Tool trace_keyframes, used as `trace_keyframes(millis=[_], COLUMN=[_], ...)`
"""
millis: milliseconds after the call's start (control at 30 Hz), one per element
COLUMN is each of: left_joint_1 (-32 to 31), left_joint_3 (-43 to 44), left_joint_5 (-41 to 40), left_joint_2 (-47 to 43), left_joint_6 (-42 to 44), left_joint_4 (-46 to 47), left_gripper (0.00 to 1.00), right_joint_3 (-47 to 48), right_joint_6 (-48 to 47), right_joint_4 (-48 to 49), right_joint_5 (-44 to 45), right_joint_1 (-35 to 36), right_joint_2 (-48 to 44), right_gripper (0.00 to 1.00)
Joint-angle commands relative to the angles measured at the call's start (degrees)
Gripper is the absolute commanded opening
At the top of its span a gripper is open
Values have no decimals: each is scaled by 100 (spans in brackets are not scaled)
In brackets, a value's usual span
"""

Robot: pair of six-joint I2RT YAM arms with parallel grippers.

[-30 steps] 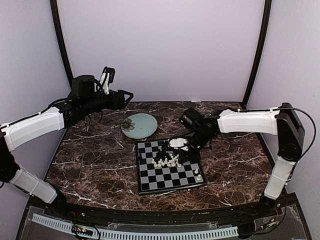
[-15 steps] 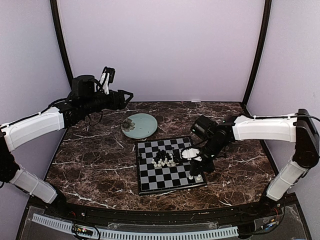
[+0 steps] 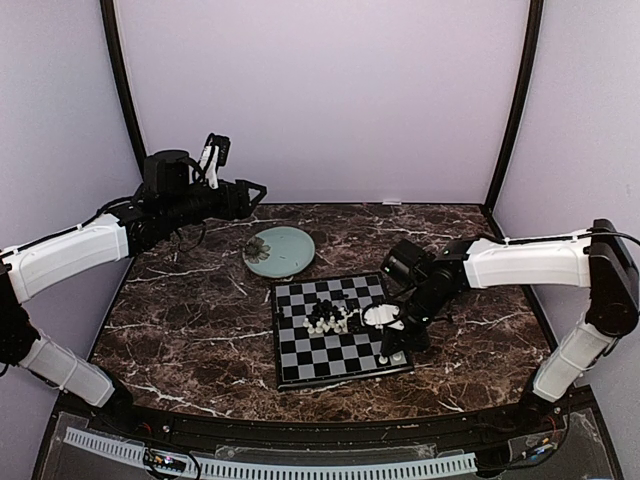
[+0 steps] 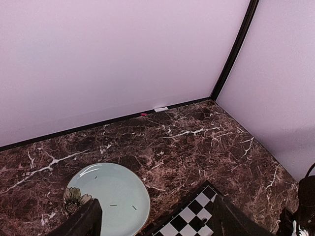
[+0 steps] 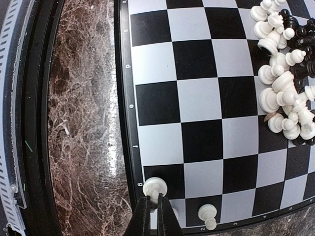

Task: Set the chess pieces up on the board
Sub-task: Place the knight at g1.

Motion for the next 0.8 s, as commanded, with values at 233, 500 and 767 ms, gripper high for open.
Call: trace_keyframes(millis=[233, 500, 767], left_joint_1=[-6, -6, -6], left_joint_3=[-1, -3, 0], left_joint_5=[-53, -42, -50], left_joint_2=[-106, -109, -106], left_joint_6=[47, 47, 47], left_joint_4=[7, 6, 7], left_gripper=[79, 79, 79], right_joint_3=[-49, -80, 101], right_joint_6=[70, 58, 0], right_joint_4=[260, 242, -7], right_joint_5=[74, 85, 89], right_joint_1=[55, 56, 55], right_joint_2=[154, 164, 136], right_gripper=[6, 13, 22])
